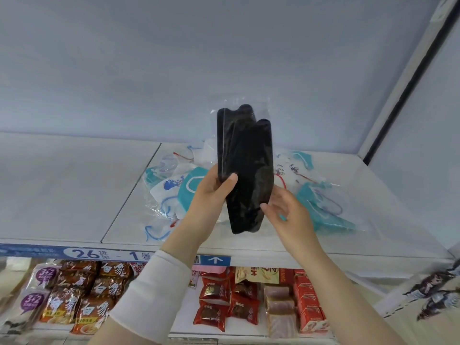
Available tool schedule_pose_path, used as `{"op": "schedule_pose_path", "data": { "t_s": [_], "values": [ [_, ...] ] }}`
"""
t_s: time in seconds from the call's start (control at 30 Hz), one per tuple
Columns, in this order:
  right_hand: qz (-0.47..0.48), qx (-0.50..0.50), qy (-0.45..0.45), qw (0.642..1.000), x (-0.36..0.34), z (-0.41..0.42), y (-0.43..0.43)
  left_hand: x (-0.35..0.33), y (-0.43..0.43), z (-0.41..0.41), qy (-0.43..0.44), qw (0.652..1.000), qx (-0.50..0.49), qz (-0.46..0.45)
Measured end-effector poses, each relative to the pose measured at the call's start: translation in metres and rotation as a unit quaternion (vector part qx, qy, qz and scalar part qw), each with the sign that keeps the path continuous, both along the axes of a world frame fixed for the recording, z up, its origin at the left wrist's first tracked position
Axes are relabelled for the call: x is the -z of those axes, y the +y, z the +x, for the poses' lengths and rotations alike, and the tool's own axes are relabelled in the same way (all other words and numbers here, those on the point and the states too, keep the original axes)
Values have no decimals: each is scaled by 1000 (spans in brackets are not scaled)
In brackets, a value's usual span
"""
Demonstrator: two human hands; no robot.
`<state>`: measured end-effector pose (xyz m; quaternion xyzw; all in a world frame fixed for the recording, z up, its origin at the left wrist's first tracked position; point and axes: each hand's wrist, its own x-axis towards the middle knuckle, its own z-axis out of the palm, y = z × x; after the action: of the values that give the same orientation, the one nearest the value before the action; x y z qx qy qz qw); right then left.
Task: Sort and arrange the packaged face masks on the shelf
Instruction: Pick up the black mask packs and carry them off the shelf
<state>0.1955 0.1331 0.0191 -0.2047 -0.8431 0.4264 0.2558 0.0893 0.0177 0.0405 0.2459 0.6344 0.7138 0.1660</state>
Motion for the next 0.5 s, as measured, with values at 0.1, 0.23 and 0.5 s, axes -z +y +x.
{"op": "schedule_pose_path", "data": {
  "t_s": [0.1, 0.23, 0.5],
  "values": [
    [-34, 0, 5, 999, 13, -6, -4, 6, 2, 7, 54, 998, -21, -23],
    [-132, 5, 46, 990, 29, -11, -14, 25, 4, 15, 69, 997, -30, 0],
    [-120, -20, 40, 992, 29, -10, -24, 23, -1, 22, 100, 991, -93, -9]
  ]
}}
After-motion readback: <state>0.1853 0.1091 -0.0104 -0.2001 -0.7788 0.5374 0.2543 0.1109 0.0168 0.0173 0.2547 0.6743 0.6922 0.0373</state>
